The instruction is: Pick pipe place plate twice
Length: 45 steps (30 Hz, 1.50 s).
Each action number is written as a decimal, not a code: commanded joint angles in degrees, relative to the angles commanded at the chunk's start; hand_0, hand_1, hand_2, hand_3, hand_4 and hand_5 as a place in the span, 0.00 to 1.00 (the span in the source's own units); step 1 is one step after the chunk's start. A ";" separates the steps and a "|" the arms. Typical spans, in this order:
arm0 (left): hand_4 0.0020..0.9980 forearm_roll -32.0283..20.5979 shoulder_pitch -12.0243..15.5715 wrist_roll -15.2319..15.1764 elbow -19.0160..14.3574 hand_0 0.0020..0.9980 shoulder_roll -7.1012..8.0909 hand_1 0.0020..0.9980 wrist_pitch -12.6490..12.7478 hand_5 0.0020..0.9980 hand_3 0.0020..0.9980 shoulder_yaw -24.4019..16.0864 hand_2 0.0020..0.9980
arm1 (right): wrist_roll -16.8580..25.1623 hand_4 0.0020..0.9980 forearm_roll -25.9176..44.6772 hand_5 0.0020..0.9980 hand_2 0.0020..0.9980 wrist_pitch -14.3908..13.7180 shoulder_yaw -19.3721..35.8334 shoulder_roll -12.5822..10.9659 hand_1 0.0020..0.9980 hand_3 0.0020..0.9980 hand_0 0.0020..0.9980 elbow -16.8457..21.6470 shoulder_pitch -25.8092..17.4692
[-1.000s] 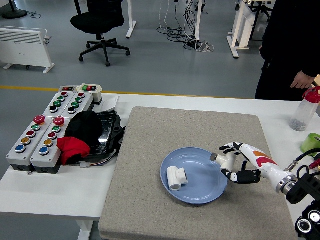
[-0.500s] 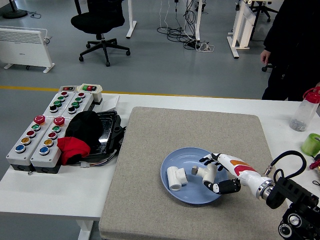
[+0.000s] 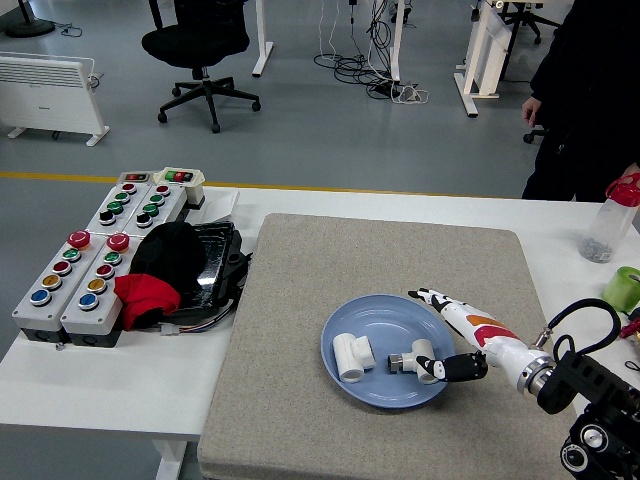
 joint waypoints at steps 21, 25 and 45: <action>0.39 0.84 0.66 0.08 0.00 0.72 -0.21 0.74 -0.24 1.00 0.65 -0.32 0.70 | 15.96 0.66 40.07 0.36 0.99 -21.69 15.98 -0.25 0.87 0.93 0.92 -1.24 -6.10; 0.39 0.96 0.79 0.07 0.00 0.72 -0.22 0.74 -0.27 1.00 0.65 -0.34 0.70 | 15.34 0.64 49.74 0.39 0.96 -21.12 21.35 -0.37 0.85 0.91 0.90 -1.56 -7.84; 0.40 0.78 0.37 -0.10 0.00 0.72 -0.07 0.74 -0.13 1.00 0.65 -0.33 0.70 | 12.90 0.61 56.92 0.47 0.89 -18.50 33.38 3.09 0.81 0.88 0.87 -3.02 -16.41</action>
